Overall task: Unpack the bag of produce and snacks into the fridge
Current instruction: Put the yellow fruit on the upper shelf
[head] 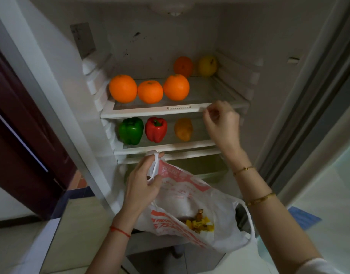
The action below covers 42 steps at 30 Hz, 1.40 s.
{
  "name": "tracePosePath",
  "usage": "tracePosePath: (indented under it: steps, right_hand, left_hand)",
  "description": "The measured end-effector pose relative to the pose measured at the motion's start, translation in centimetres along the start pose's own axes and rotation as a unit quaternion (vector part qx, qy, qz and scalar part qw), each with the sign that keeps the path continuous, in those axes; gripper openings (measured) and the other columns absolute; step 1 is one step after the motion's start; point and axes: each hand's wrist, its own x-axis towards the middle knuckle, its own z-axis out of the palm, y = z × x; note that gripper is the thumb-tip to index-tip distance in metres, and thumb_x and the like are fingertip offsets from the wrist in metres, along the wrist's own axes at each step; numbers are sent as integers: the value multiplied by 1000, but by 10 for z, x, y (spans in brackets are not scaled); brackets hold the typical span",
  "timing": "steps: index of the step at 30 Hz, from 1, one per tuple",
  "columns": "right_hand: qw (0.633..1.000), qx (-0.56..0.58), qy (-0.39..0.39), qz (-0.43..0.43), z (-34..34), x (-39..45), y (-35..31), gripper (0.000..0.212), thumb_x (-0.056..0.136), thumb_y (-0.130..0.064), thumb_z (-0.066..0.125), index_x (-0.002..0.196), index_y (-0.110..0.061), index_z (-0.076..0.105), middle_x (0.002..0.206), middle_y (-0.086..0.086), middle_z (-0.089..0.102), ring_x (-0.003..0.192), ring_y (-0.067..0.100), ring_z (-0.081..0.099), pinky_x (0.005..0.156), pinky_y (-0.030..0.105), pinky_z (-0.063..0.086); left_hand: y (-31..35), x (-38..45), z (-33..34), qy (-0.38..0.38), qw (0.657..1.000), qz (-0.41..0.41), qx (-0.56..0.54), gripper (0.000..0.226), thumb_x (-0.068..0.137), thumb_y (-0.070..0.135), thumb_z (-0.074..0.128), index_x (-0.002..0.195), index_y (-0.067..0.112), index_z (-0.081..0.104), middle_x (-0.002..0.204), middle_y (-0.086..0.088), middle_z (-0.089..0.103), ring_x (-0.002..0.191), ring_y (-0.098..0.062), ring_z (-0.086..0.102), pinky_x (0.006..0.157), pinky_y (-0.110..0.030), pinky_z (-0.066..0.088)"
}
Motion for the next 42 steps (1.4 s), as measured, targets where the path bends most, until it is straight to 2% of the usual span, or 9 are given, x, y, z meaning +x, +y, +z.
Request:
tracePosePath:
  steps: [6,11,15,18,22,26,30,35,42]
  right_hand:
    - [971,76,-226,23,11,-67,-4,15,89,-22,67,76,-14,69,71,-5,67,63,7,61,59,13,46]
    - [882,28,-470,26,32,-126,17,10,89,-22,67,93,-15,74,90,-5,72,73,1,62,67,8,46]
    - [812,-67,-576,63,53,-173,49,22,91,-24,65,109,-11,69,113,2,68,96,12,61,80,17,44]
    - [789,-124,-597,70,65,-206,69,31,93,-28,62,118,-11,63,123,4,62,115,20,56,92,23,40]
    - [774,-198,-599,50,77,-234,84,33,95,-25,55,126,-13,55,133,8,55,122,25,51,104,31,39]
    - [733,-286,-616,-29,82,-243,94,31,98,-21,47,127,-12,53,132,11,55,120,27,51,104,36,39]
    - [734,-310,-601,-67,84,-251,103,32,100,-23,43,127,-10,56,134,13,54,123,29,47,108,37,33]
    - [732,-315,-599,-78,85,-256,109,39,99,-30,48,131,-9,56,143,14,46,129,29,42,111,38,31]
    - [755,-230,-614,-7,94,-245,90,44,97,-46,47,124,-13,55,126,9,61,114,26,59,99,34,46]
  left_hand:
    - [-3,-10,-6,-10,1000,17,-1,64,80,10,48,139,33,51,138,16,56,126,-12,55,93,-48,55]
    - [-1,-25,-10,-13,999,23,-23,65,84,-7,50,138,29,53,130,11,61,120,-11,60,91,-37,57]
    - [1,-36,-11,-14,999,37,-27,54,85,-3,50,132,22,56,123,8,64,114,-10,62,89,-29,56]
    - [-1,-43,-12,-17,999,29,-25,43,84,14,47,126,18,58,116,2,65,105,-16,64,81,-36,58]
    - [-2,-52,-12,2,1000,0,-6,46,83,12,50,129,16,57,119,21,60,105,-4,61,78,-10,48]
    - [-1,-55,-14,15,1000,-5,12,53,82,11,50,134,15,56,125,23,57,100,-6,60,76,-7,44]
    - [1,-57,-15,14,1000,-4,1,53,82,17,49,134,14,56,128,15,60,117,-6,59,91,-27,54]
    - [5,-58,-12,-5,1000,-18,-7,53,81,23,46,132,15,57,122,4,65,112,-12,63,89,-40,57]
    - [5,-55,-4,-14,1000,-1,15,42,81,16,47,122,13,57,106,-3,63,82,-27,62,63,-48,51]
